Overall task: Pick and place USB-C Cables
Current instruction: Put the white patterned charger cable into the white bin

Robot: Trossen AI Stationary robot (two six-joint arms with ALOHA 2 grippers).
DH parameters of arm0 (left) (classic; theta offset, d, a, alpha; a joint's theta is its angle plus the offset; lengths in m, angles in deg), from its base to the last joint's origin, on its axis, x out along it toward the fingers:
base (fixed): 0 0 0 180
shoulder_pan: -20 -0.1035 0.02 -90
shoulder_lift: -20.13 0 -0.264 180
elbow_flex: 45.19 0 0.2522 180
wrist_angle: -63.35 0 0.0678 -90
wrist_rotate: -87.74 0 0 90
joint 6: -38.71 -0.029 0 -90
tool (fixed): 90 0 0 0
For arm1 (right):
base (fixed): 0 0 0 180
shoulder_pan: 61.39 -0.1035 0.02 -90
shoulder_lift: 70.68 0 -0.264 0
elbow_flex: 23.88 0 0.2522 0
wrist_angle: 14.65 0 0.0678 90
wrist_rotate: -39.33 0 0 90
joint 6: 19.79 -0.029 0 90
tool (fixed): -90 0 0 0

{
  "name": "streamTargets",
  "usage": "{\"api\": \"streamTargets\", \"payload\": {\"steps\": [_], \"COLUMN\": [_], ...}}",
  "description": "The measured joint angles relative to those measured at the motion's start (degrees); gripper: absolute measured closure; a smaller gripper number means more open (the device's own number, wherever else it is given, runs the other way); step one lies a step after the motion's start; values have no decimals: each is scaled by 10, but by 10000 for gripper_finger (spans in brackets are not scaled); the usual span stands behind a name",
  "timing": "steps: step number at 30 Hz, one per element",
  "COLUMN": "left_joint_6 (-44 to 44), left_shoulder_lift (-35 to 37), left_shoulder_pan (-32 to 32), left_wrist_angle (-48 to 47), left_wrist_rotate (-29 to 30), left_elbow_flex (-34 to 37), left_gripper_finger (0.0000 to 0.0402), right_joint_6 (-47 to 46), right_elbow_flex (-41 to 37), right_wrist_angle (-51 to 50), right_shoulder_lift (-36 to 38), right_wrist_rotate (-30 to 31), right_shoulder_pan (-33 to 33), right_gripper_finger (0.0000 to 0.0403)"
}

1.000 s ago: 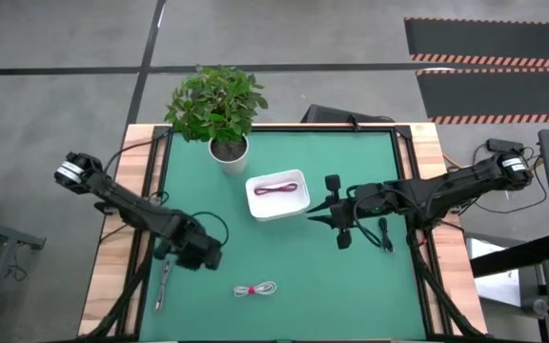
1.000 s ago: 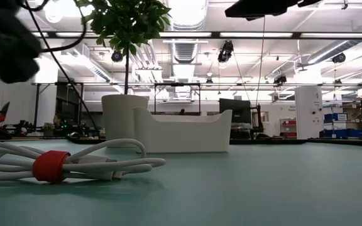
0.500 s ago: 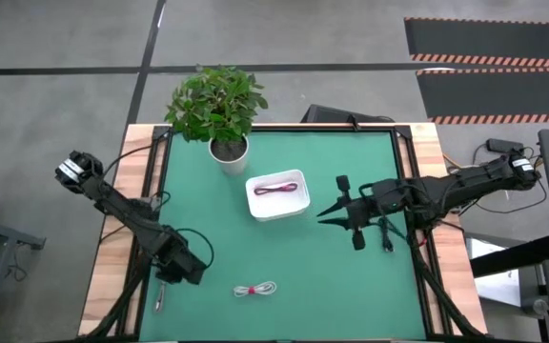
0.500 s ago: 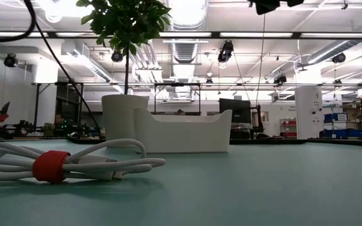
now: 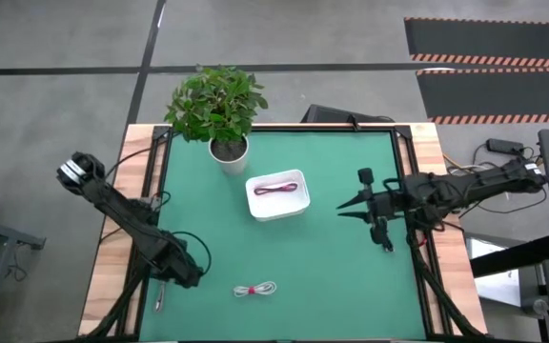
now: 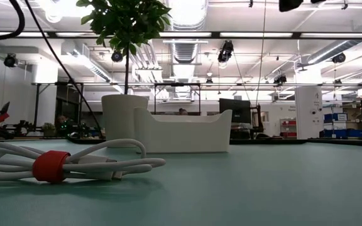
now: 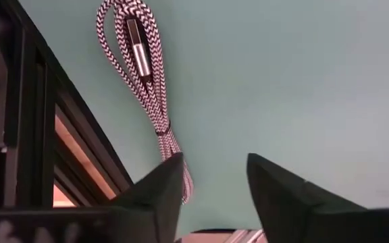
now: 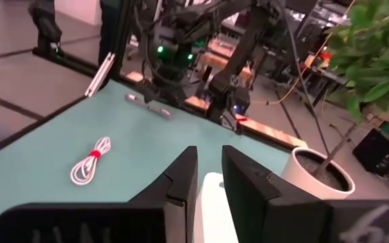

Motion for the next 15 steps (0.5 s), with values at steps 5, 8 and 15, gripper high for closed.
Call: {"api": "streamTargets", "payload": {"steps": [5, 8, 15], "left_joint_6": [0, -5, -20], "left_shoulder_lift": [-22, -39, -65], "left_shoulder_pan": [7, 14, 20], "left_wrist_angle": [0, 0, 0], "left_wrist_rotate": [1, 1, 1], "left_elbow_flex": [4, 6, 6], "left_gripper_finger": [210, 207, 207], "right_joint_6": [0, 0, 1], "right_elbow_flex": [-7, -8, -8], "right_wrist_angle": [0, -1, -1], "right_shoulder_lift": [24, 27, 27], "right_wrist_rotate": [0, 0, 0], "right_shoulder_pan": [0, 0, 0], "right_gripper_finger": [344, 344, 344]}}
